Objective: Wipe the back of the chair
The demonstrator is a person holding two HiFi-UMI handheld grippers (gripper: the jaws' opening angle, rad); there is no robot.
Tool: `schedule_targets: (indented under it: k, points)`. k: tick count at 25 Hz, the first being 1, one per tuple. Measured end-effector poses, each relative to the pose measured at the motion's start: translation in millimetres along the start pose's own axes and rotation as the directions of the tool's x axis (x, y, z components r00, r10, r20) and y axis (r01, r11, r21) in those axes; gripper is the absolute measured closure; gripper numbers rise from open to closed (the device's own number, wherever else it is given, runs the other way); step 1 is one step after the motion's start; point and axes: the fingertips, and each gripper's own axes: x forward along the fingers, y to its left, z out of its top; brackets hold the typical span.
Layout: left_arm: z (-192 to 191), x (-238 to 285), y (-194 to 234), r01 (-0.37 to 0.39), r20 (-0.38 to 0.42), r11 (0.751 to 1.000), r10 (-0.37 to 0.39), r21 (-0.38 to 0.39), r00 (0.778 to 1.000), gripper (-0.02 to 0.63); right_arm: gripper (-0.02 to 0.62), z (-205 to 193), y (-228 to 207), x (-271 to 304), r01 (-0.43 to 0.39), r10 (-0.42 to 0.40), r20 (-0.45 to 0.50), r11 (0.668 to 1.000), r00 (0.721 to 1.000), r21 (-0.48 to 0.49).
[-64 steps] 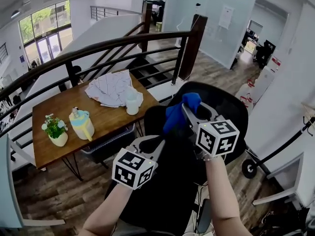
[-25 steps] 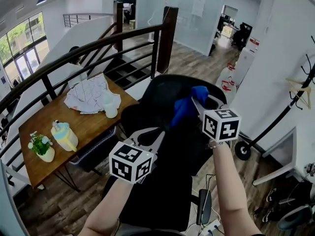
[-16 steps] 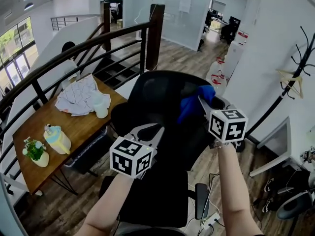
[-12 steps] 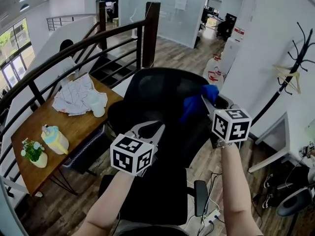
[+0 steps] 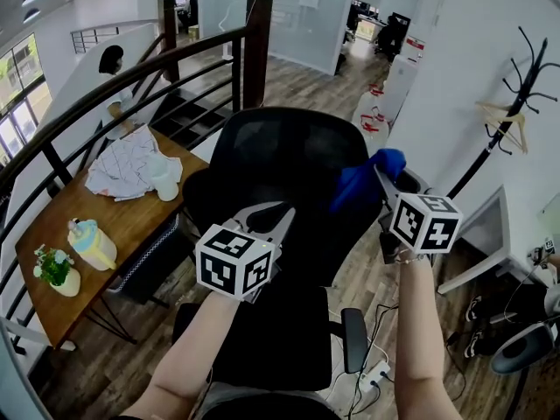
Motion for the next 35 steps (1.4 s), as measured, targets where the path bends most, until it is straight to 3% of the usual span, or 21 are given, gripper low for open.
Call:
schedule_targets:
  k: [6,12,16,22,31,35]
  points:
    - [-3.0,-15.6,8.4,-0.02,0.002,1.0,0.02,-0.012,1.0,0.561,0.454,-0.7,12.6,-25.5,-0.002,0.002,0.03,1.0,1.0,0.007]
    - [-13.3,-42.3,39.6,-0.098,0.01,0.994,0.099,-0.057,0.995,0.561,0.454,-13.2,91.5,-17.2,-0.178,0.179,0.021,0.984,0.984,-0.021]
    - [-27.1,-63.5,59.0,-0.151,0.005,0.984,0.152,-0.092,0.988,0.561,0.454,-41.9,152.7,6.1,-0.305,0.302,-0.061,0.952,0.951,-0.035]
    - [-51.4,-100.2,100.5,-0.26,-0.02,0.955,0.26,-0.145,0.965,0.561,0.454,-91.6,241.0,51.6,-0.462,0.448,-0.201,0.886,0.871,-0.029]
    - [-82.9,-140.1,154.4,-0.399,-0.071,0.892,0.393,-0.211,0.917,0.561,0.454,-135.9,316.8,113.3,-0.55,0.537,-0.261,0.835,0.802,0.027]
    - [-94.3,-153.8,165.6,-0.432,-0.082,0.867,0.426,-0.249,0.901,0.561,0.454,-149.1,331.6,141.6,-0.543,0.543,-0.264,0.836,0.797,0.079]
